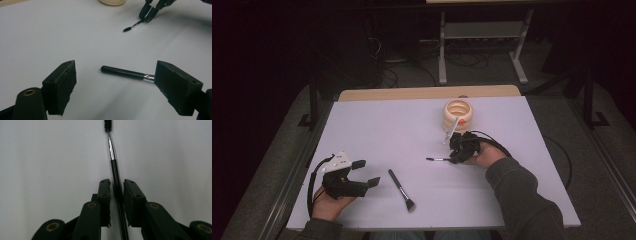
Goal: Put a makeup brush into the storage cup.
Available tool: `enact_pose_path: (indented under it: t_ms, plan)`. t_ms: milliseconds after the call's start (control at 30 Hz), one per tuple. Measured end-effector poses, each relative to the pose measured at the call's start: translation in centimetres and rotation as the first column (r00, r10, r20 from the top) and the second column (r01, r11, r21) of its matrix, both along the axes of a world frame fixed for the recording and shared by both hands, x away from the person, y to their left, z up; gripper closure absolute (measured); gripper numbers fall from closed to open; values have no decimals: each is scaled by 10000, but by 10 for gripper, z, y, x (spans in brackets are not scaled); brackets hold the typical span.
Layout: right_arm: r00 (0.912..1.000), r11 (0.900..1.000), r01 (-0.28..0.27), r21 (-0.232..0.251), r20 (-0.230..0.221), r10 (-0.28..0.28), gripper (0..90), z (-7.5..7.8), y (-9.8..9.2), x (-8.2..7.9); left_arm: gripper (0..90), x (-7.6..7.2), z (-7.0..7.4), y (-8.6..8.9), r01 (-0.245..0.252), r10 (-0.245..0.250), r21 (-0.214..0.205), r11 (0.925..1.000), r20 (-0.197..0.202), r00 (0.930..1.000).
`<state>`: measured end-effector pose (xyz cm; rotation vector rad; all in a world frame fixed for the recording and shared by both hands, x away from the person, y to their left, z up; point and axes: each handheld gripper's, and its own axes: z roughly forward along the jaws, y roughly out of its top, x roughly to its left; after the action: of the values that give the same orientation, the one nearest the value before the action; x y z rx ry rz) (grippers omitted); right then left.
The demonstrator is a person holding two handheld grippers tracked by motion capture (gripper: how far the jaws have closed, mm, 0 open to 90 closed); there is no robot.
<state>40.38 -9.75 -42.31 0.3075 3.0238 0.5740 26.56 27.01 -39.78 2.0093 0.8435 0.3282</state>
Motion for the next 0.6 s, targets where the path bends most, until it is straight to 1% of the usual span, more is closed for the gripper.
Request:
enact_pose_path:
  t_ms: [100,133,167,233,300,367,400,500,600]
  plan:
    - [9995,9993,-313,-209,-30,313,807,1,3,0,177,0,1,0,35,-35,34,10000,45,10000]
    - [9991,9987,-434,-266,-52,432,817,1,4,1,178,0,1,-1,31,-31,10,10000,53,10000]
    - [9991,9987,-434,-266,-52,432,817,1,4,1,177,0,1,-1,31,-31,10,10000,53,10000]
    - [9981,9976,-537,-445,-319,523,843,2,7,4,177,0,0,-1,47,-47,31,10000,49,10000]
    - [9976,9969,-601,-506,-369,582,847,2,8,5,178,0,0,-1,32,-32,7,10000,-1,10000]
    - [9973,9971,-600,-467,-446,579,848,2,7,6,178,0,0,-1,33,-33,10,10000,6,10000]
    - [9973,9977,-512,-444,-557,487,849,2,7,7,178,0,0,-1,38,-38,11,10000,24,10000]
    - [9970,9983,-468,-337,-636,446,850,2,6,8,178,0,0,-1,48,-49,26,10000,49,10000]
    - [9973,9982,-487,-354,-564,467,850,2,6,7,178,0,0,-1,53,-53,57,10000,52,10000]
